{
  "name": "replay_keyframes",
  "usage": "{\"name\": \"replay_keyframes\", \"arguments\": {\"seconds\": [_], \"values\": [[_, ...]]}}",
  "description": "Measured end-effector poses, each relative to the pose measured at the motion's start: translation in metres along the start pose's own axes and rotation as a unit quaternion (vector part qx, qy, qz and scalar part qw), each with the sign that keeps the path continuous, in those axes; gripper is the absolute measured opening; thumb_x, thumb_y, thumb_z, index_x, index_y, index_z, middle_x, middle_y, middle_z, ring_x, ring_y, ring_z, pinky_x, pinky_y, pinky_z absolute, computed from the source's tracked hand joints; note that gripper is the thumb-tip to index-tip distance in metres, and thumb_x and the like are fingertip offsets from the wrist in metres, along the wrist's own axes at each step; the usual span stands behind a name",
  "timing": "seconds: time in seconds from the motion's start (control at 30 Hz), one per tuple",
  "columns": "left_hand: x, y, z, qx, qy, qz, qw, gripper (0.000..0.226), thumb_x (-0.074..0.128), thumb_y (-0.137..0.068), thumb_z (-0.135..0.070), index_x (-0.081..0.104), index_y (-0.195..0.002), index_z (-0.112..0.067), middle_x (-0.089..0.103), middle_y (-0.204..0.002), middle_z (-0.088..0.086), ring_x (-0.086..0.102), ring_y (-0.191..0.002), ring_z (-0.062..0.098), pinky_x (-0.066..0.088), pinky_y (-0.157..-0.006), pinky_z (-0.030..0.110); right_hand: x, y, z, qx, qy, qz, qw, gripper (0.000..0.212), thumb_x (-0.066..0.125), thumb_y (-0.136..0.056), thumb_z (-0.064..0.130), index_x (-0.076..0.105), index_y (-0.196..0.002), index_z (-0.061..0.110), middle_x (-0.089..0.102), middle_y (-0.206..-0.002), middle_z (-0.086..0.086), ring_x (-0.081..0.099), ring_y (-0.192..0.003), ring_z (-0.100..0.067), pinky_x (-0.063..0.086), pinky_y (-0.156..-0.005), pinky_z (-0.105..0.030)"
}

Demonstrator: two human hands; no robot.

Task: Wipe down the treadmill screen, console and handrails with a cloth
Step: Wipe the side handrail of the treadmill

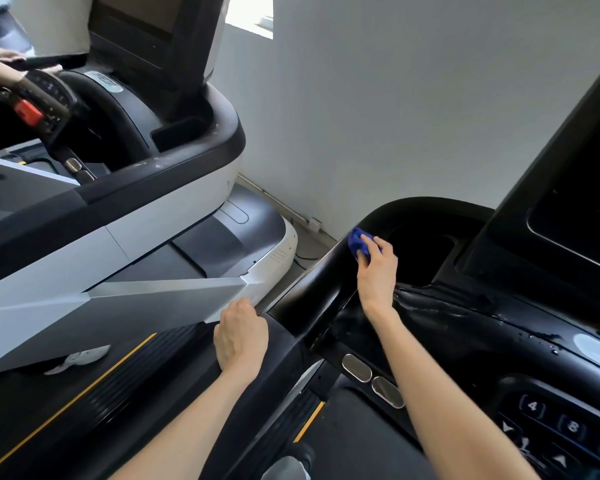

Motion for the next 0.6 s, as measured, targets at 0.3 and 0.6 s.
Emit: {"name": "replay_keyframes", "arguments": {"seconds": [0.3,0.6], "values": [[0.005,-0.001,-0.004,0.0,-0.027,0.01,1.0,0.027,0.033,-0.091,-0.005,0.055,-0.107,-0.007,0.057,-0.109,0.009,0.052,-0.104,0.029,0.041,-0.083,0.04,0.011,0.15,0.03,-0.082,-0.074,0.009,0.994,0.04,0.059,-0.09,0.006,0.059,-0.127,0.02,0.047,-0.134,0.002,0.047,-0.121,-0.006,0.031,-0.101,-0.01],[0.004,0.0,-0.003,0.012,-0.029,0.002,0.999,0.025,0.035,-0.091,-0.006,0.055,-0.105,-0.008,0.058,-0.107,0.006,0.053,-0.102,0.026,0.041,-0.082,0.037,-0.009,0.001,-0.006,0.109,-0.097,-0.055,0.988,0.034,0.043,-0.098,0.008,0.048,-0.131,0.006,0.04,-0.127,-0.014,0.053,-0.106,-0.027,0.031,-0.084,-0.018]]}}
Point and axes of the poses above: each hand's wrist, its own y-axis away from the middle knuckle, its own x-axis out of the palm, z = x × y, the point moved 9 cm from there along -y, towards the middle knuckle
